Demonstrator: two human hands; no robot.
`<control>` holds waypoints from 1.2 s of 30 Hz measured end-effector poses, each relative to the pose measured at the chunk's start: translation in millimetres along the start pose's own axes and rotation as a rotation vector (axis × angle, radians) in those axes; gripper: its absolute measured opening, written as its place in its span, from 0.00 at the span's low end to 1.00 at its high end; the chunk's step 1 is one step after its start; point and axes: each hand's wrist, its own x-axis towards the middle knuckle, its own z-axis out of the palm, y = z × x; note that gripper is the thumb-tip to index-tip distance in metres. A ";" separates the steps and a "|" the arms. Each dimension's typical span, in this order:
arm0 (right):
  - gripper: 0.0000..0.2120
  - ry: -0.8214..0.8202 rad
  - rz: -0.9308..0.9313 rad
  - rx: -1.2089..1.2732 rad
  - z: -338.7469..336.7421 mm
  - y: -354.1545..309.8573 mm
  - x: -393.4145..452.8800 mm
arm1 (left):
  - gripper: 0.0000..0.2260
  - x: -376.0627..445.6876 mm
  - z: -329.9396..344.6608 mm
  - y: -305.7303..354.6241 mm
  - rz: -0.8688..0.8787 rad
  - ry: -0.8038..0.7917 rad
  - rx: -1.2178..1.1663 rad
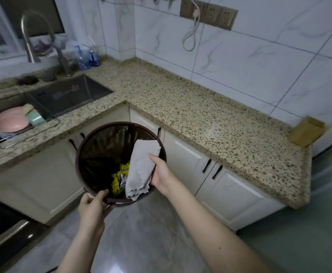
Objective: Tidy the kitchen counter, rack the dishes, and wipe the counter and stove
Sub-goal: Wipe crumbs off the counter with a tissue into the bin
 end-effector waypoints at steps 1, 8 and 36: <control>0.19 -0.012 -0.010 -0.022 10.1 7.2 1.0 | 0.16 -0.2 -11.3 1.9 0.003 0.017 -0.004; 0.19 -0.159 0.004 -0.180 113.0 76.6 3.6 | 0.16 4.8 -123.2 38.5 0.040 0.162 -0.117; 0.17 -0.865 0.723 -0.548 558.6 595.8 -155.1 | 0.06 -76.7 -705.8 75.6 0.093 1.125 -0.641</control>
